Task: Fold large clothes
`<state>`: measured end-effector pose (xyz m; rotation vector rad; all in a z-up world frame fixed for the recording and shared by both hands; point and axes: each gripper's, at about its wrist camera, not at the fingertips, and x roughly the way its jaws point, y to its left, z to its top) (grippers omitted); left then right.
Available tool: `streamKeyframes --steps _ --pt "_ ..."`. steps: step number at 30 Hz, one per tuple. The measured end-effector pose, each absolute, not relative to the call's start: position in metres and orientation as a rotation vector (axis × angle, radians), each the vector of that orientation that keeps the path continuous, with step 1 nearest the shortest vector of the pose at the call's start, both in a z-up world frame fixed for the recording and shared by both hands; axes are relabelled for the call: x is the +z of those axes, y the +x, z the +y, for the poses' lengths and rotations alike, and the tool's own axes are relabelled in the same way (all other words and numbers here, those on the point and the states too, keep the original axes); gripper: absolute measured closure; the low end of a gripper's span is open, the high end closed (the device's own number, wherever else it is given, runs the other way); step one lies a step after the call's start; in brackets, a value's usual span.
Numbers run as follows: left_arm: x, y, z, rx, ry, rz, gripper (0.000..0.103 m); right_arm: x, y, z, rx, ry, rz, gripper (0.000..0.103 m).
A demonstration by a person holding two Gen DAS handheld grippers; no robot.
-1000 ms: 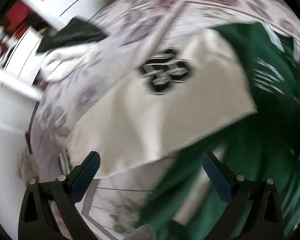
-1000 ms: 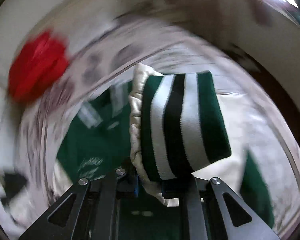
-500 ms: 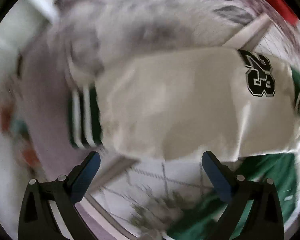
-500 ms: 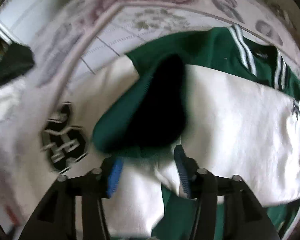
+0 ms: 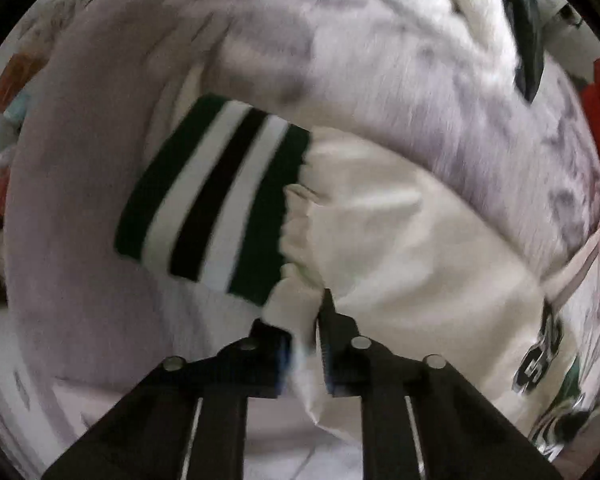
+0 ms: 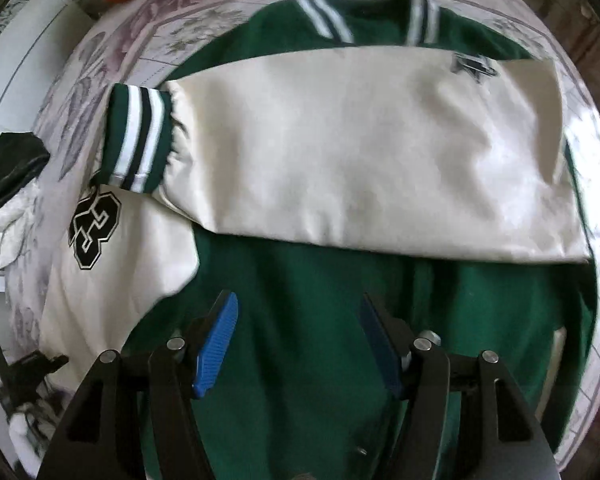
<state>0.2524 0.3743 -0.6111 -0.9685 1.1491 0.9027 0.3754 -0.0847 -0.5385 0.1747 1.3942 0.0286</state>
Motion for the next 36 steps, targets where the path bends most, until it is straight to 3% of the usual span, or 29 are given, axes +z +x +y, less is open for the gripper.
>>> streamKeyframes --steps 8,14,18,20,22,30,36 --pt "-0.550 0.330 0.423 0.817 -0.706 1.034 0.099 -0.549 0.448 0.006 0.140 0.009 1.302 0.038" --pt "-0.504 0.371 0.441 0.789 -0.542 0.955 0.100 -0.587 0.485 0.051 0.216 0.056 1.386 0.041" --pt "-0.475 0.394 0.435 0.760 -0.449 0.907 0.100 -0.567 0.475 0.042 0.205 0.092 1.365 0.041" --pt "-0.460 0.407 0.421 0.741 -0.378 0.883 0.100 -0.555 0.464 0.027 0.135 0.095 1.355 0.035" --pt "-0.442 0.417 0.398 0.713 -0.293 0.851 0.101 -0.543 0.451 0.005 0.041 0.094 1.347 0.020" --pt "-0.370 0.450 0.241 0.444 0.025 0.697 0.101 -0.533 0.418 -0.093 -0.176 0.198 1.367 0.020" --pt "-0.362 0.467 0.076 0.122 0.168 0.686 0.102 -0.522 0.387 -0.177 -0.292 0.290 1.329 0.020"
